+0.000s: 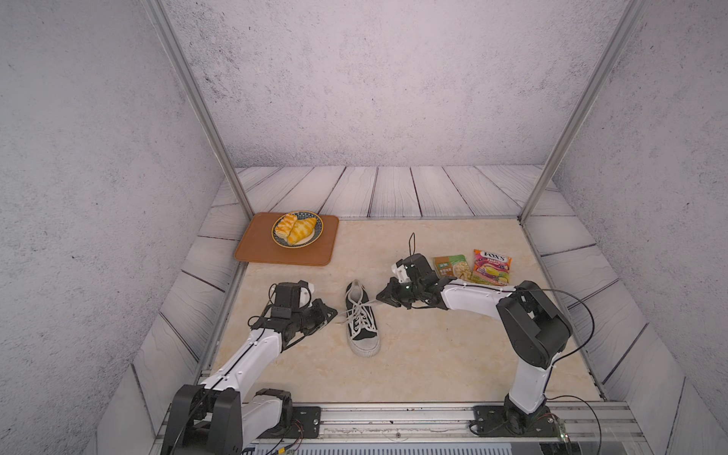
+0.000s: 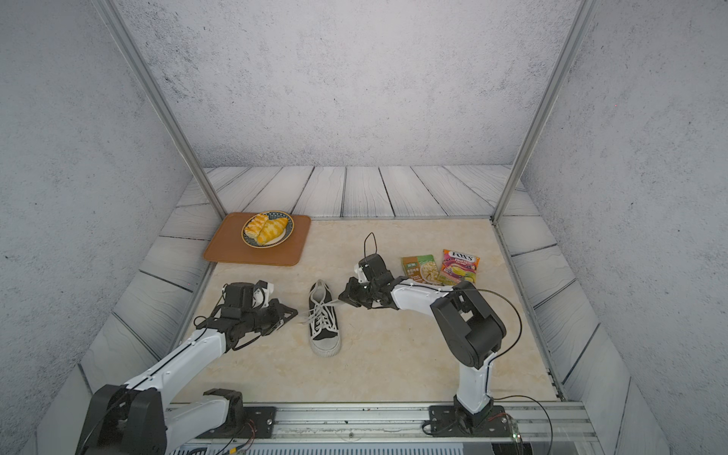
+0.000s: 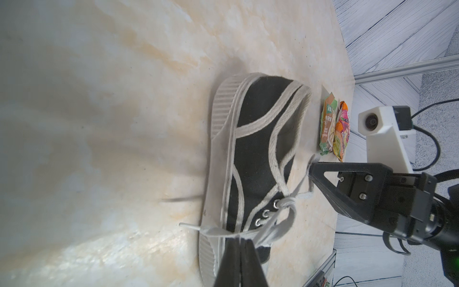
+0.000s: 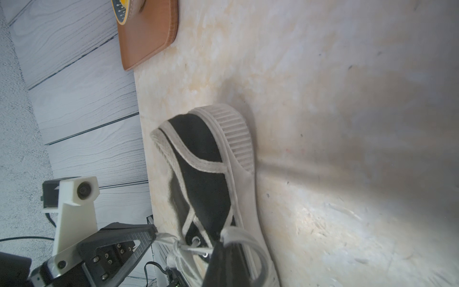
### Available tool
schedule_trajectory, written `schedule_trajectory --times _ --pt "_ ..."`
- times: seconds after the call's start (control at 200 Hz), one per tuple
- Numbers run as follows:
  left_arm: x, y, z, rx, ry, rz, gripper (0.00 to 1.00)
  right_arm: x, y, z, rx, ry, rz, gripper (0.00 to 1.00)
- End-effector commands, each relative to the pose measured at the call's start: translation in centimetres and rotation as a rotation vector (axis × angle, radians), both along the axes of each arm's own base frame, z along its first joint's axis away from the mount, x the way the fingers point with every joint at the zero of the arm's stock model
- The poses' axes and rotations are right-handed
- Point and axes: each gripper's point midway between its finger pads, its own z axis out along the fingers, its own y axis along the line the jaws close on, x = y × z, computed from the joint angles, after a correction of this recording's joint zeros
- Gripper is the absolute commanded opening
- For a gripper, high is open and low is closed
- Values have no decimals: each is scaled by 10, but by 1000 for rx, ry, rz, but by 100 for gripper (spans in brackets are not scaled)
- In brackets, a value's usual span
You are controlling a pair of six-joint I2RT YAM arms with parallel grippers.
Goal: Tie the shoes
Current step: Tie the shoelace on the shoe.
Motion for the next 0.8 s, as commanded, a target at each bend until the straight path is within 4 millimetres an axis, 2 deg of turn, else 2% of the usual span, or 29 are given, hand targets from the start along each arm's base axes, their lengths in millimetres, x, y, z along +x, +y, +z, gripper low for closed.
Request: schedule_trajectory --times 0.0,0.285,0.52,0.621,0.791 --pt "-1 18 -10 65 36 53 0 20 -25 11 -24 -54 -88 0" --pt "0 20 -13 61 45 54 0 21 -32 5 -22 -44 -105 0" --pt "3 13 -9 24 31 30 0 23 -27 17 -7 -69 -75 0" --pt "4 10 -7 11 24 22 0 24 -24 25 -15 -87 -46 11" --pt "6 6 -6 -17 17 8 0 21 -5 33 -6 -83 56 22"
